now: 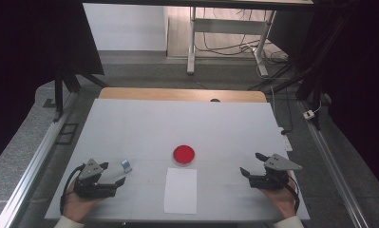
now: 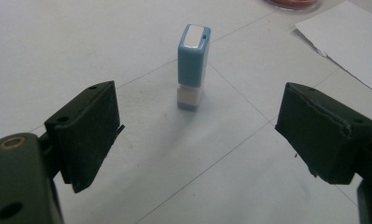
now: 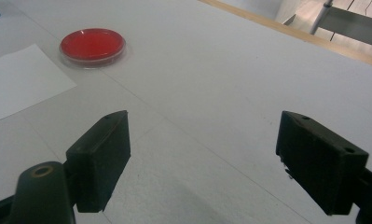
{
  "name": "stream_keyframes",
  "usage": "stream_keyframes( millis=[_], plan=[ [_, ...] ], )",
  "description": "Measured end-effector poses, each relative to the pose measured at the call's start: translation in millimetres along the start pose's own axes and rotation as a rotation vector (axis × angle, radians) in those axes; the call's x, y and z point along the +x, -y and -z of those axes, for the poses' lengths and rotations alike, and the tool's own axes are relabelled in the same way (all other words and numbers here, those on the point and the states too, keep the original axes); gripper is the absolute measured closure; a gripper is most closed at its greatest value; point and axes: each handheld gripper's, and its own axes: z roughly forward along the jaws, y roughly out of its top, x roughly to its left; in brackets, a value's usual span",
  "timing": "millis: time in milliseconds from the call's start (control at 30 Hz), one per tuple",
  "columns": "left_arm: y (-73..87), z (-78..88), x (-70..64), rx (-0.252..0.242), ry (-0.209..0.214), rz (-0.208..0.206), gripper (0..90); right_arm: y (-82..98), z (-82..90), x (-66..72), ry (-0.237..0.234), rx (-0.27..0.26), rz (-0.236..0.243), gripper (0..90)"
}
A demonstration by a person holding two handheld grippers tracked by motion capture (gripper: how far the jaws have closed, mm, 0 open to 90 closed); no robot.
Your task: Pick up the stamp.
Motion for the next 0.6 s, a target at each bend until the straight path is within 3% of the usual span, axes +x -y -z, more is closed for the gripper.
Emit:
stream_keyframes(
  millis=[600],
  plan=[
    [0.7, 1.4, -0.2, -0.005, -0.007, 0.004, 13.0, 1.1, -3.6, 2.4, 0.000, -0.004, 0.009, 19.3]
  ],
)
